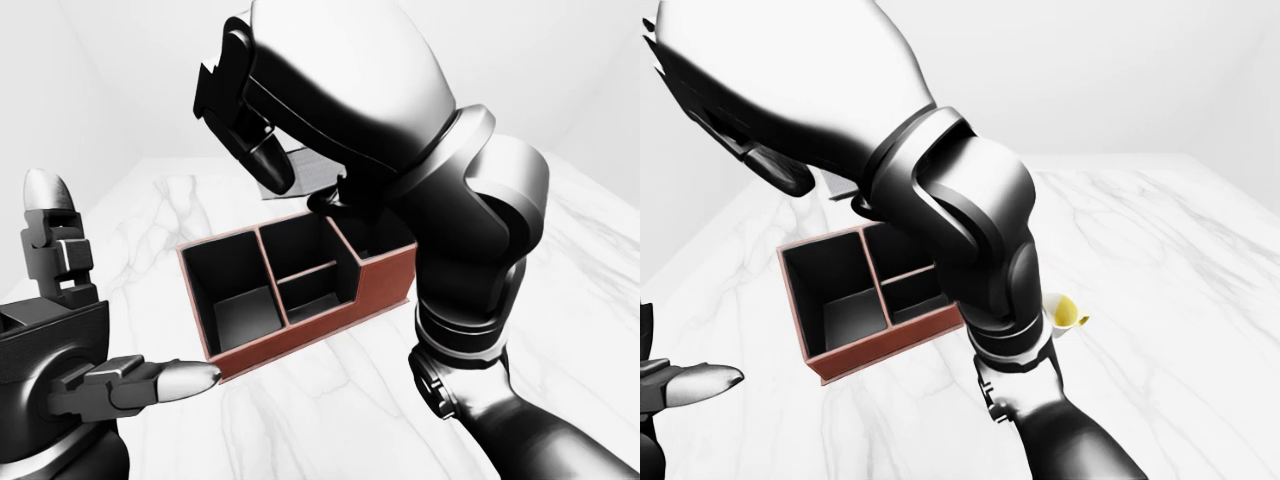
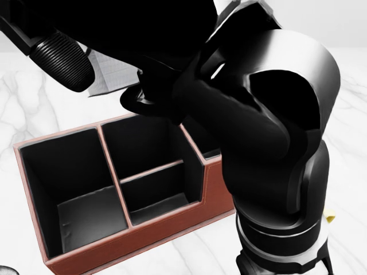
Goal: Pick up the book and place it in the front compartment of the caddy.
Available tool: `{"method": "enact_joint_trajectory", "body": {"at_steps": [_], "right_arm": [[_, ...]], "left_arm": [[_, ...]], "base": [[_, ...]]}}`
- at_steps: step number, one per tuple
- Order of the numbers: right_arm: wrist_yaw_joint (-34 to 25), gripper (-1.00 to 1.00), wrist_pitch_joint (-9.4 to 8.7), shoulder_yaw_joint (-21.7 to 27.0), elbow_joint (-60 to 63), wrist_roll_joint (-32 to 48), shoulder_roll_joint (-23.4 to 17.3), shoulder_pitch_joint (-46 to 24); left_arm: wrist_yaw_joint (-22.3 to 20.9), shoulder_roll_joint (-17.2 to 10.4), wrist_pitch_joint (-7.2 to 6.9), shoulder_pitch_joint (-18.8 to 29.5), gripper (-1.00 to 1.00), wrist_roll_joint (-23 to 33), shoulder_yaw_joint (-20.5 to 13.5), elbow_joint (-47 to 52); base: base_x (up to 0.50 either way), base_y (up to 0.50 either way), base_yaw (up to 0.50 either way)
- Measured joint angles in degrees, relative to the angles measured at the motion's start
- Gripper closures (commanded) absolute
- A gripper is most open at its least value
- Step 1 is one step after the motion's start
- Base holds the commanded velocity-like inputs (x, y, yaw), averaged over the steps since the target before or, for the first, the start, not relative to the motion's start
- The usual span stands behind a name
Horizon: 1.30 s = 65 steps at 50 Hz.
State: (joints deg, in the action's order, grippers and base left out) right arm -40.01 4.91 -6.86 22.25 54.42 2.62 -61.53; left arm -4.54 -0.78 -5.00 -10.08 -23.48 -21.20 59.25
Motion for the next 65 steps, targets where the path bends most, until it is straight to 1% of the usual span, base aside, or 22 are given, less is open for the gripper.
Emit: {"method": "enact_joint_trajectory", "body": {"at_steps": [13, 22, 38, 55, 65], "right_arm": [[0.0, 1.0, 0.05, 0.07, -6.24, 0.51, -0.15, -1.19], [0.0, 1.0, -0.28, -0.49, -8.52, 2.19, 0.96, -0.43], [0.0, 1.0, 0.09, -0.97, -12.23, 3.99, 2.3, 0.55], [0.0, 1.0, 0.09, -0.55, -15.31, 5.2, 1.32, 1.77], [0.0, 1.0, 0.09, -0.78, -15.67, 5.87, 1.56, 3.09]], "left_arm": [[-0.08, 0.09, 0.0, -0.12, -1.0, 0.18, 0.25, -0.04], [-0.14, 0.12, 0.0, -0.17, -1.0, 0.13, 0.22, 0.03], [-0.12, 0.04, 0.0, 0.0, -1.0, 0.08, 0.23, -0.35], [-0.12, 0.09, 0.0, -0.08, -1.0, 0.35, 0.59, -0.53], [-0.13, 0.12, 0.0, -0.16, -1.0, 0.36, 0.63, -0.4]], "base": [[0.0, 0.0, 0.0], [0.0, 0.0, 0.0], [0.0, 0.0, 0.0], [0.0, 0.0, 0.0], [0.0, 0.0, 0.0]]}}
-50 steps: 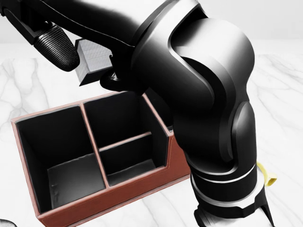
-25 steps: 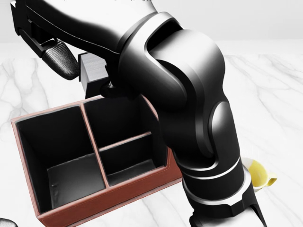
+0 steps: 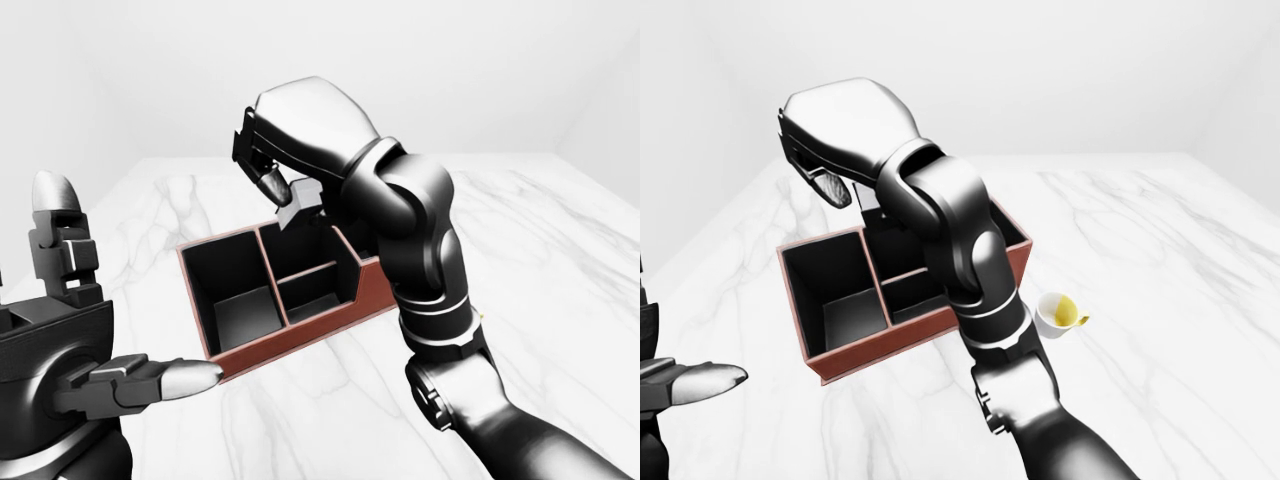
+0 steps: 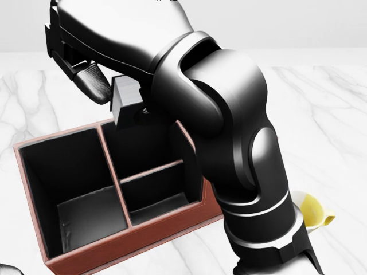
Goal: Pick up the book and place it in the front compartment of the caddy.
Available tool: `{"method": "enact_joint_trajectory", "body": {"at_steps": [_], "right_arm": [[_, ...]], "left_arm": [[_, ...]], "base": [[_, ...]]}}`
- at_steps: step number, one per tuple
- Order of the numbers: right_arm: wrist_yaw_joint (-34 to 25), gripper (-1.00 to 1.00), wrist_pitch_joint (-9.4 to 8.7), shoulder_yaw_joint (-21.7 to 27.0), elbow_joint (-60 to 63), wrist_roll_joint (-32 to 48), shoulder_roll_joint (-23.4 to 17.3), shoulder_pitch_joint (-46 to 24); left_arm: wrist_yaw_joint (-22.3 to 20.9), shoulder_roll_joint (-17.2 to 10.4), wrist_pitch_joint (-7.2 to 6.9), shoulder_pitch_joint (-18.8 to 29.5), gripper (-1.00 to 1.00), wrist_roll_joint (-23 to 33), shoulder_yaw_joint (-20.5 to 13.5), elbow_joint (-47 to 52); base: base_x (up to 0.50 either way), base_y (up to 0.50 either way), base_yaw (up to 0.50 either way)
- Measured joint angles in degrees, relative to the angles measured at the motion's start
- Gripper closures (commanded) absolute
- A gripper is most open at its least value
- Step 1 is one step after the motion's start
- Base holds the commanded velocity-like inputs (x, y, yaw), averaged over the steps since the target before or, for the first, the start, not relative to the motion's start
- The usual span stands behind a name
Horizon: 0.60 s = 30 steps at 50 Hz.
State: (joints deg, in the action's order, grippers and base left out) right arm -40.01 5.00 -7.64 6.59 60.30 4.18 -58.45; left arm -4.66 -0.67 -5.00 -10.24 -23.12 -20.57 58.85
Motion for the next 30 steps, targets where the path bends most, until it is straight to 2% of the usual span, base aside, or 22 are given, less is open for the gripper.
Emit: {"method": "enact_joint_trajectory", "body": {"at_steps": [30], "right_arm": [[0.01, 1.0, 0.0, -1.01, -1.7, 1.34, 2.38, 0.6]], "left_arm": [[-0.15, 0.01, 0.0, -0.07, -1.0, -0.12, -0.19, 0.08]], "base": [[0.0, 0.0, 0.0]]}}
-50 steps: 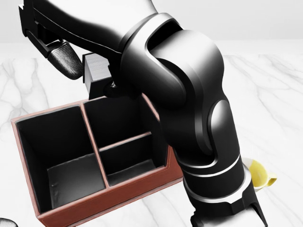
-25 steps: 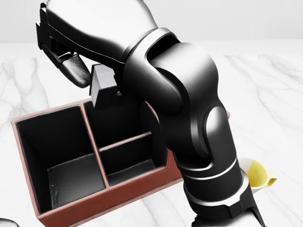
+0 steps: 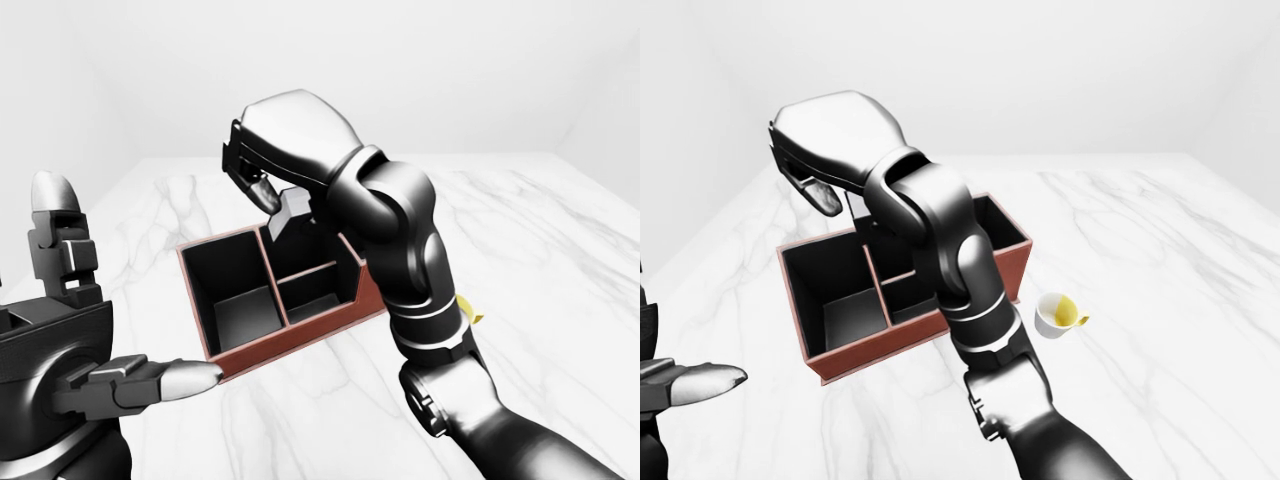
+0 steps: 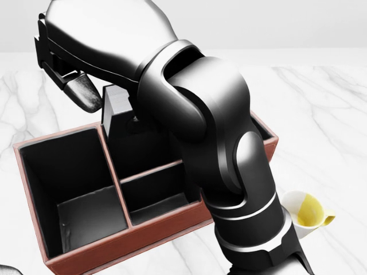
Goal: Pick up the book and place it in the front compartment of the caddy.
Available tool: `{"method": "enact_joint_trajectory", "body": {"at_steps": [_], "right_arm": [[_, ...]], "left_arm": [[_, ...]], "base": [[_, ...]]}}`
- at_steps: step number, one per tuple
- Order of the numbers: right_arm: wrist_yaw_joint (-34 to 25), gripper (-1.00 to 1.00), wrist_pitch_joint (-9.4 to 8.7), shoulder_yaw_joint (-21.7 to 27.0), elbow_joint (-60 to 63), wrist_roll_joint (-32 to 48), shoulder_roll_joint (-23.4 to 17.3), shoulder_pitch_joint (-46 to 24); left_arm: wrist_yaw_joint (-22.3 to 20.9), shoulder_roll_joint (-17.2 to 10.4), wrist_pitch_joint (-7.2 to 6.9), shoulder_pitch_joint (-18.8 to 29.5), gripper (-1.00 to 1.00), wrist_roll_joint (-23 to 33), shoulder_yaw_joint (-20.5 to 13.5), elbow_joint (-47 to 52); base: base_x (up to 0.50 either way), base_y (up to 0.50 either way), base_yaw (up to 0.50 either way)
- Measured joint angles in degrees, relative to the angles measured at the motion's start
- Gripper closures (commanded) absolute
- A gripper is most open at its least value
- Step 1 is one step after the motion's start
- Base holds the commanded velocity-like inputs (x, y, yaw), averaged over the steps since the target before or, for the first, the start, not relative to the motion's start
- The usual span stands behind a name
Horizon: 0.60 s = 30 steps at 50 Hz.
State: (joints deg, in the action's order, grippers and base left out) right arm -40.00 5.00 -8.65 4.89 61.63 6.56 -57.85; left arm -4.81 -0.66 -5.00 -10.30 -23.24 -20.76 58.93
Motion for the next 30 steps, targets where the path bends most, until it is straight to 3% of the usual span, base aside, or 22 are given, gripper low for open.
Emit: {"method": "enact_joint_trajectory", "body": {"at_steps": [30], "right_arm": [[0.0, 1.0, 0.0, -0.72, -4.3, 0.45, 2.12, -0.42]], "left_arm": [[-0.13, -0.02, 0.0, 0.03, -1.0, 0.0, -0.06, 0.1]], "base": [[0.0, 0.0, 0.0]]}}
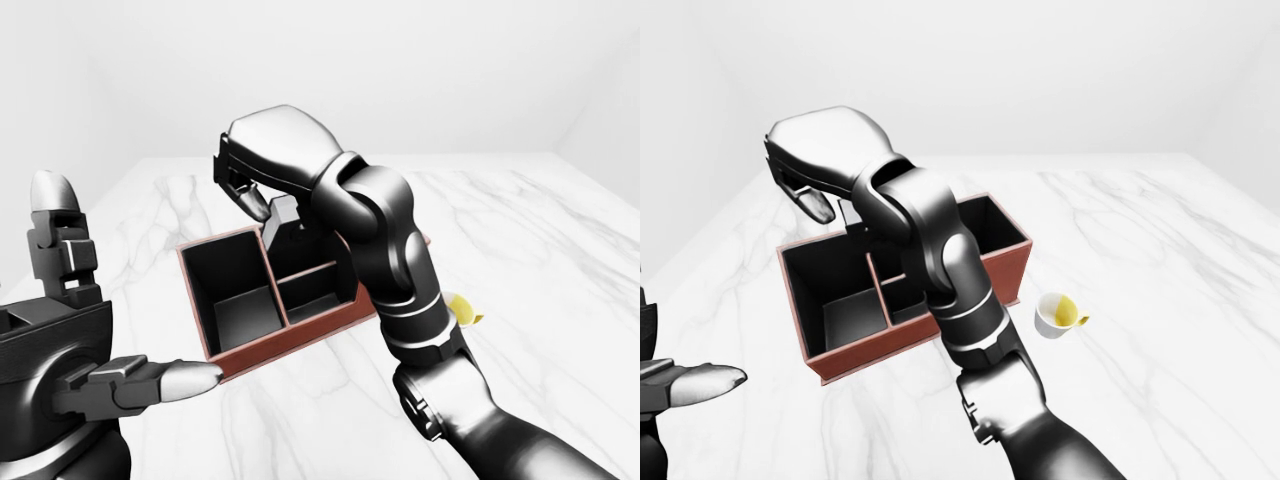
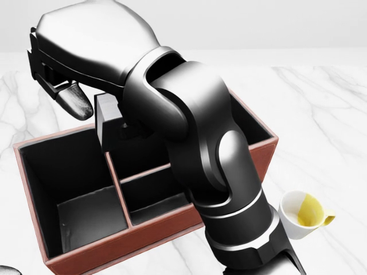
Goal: Pick up the book and place it in the front compartment of the caddy.
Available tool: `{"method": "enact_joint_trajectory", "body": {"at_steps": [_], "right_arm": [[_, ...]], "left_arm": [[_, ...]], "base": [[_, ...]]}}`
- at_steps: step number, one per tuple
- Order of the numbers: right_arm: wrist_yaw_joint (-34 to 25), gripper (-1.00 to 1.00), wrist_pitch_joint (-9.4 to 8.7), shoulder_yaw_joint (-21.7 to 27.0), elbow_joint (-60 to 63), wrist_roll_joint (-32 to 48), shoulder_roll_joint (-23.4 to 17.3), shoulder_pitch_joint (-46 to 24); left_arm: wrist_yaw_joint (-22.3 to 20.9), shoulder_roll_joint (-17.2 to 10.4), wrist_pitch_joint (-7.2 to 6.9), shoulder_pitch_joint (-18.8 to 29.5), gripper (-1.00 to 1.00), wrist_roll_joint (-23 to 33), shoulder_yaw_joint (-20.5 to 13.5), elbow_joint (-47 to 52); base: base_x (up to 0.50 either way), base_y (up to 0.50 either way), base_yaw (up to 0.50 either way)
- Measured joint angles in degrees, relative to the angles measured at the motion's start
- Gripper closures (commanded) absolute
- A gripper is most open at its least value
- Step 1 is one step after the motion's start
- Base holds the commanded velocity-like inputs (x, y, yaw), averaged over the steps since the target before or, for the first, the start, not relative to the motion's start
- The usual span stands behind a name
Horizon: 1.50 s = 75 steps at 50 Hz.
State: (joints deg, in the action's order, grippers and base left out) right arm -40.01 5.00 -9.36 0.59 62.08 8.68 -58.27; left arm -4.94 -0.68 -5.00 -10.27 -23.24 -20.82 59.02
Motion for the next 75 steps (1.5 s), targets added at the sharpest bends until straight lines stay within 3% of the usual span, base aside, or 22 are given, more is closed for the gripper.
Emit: {"method": "enact_joint_trajectory", "body": {"at_steps": [26, 75], "right_arm": [[0.0, 1.0, 0.0, 0.56, -7.78, 1.73, -1.86, -0.81], [0.0, 1.0, 0.0, 0.23, -22.13, 8.43, -0.34, -3.49]], "left_arm": [[-0.09, 0.07, 0.0, -0.07, -1.0, 0.29, 0.33, -0.25], [-0.72, 0.17, 0.0, -0.32, -1.0, 0.45, 0.44, 0.07]], "base": [[0.0, 0.0, 0.0], [0.0, 0.0, 0.0]]}}
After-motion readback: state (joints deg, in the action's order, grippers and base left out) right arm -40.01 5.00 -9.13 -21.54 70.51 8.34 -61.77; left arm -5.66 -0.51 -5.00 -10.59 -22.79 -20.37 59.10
